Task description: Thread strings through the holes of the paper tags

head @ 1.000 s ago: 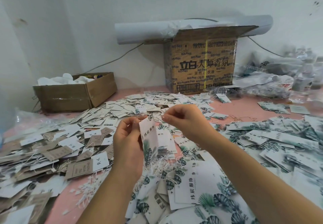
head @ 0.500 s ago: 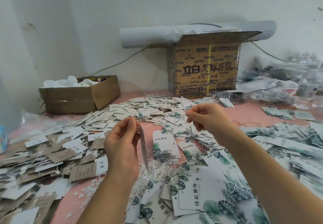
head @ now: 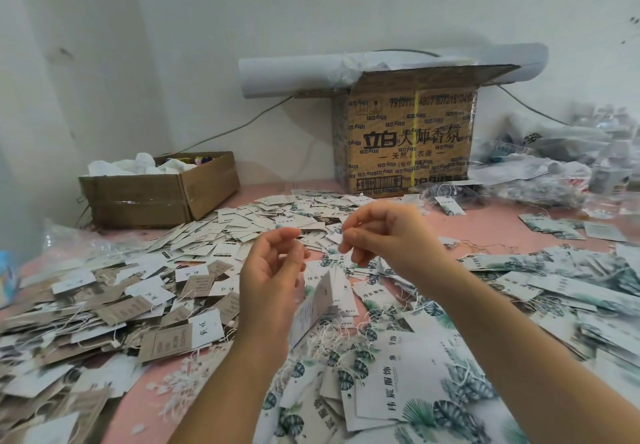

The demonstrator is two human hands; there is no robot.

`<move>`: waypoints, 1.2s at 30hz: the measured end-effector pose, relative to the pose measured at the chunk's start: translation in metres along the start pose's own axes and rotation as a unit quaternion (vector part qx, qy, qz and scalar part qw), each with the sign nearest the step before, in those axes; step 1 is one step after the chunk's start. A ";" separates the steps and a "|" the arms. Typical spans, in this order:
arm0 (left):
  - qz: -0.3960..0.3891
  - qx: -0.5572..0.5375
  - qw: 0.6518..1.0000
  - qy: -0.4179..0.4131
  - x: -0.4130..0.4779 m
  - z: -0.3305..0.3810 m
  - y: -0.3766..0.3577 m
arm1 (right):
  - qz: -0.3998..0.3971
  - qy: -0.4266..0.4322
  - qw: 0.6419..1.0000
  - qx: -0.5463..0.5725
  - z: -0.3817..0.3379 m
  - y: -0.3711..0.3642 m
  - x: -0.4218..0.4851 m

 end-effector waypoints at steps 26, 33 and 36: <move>-0.075 0.047 0.994 -0.061 -0.007 0.015 -0.021 | -0.060 0.059 0.991 -0.101 -0.014 -0.024 -0.008; -0.080 0.096 0.989 -0.085 -0.008 0.018 -0.020 | -0.045 0.059 0.987 -0.141 -0.017 -0.024 -0.010; -0.077 0.122 0.984 -0.107 -0.009 0.023 -0.020 | -0.045 0.050 0.989 -0.133 -0.017 -0.023 -0.011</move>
Point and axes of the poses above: each hand's wrist, its own x-axis towards the middle knuckle, its own y-axis out of the back of the hand, z = x × y, the point moved 9 cm from there along x, towards the middle knuckle, and after that the axes turned 9 degrees about -y, right-handed, at the moved point
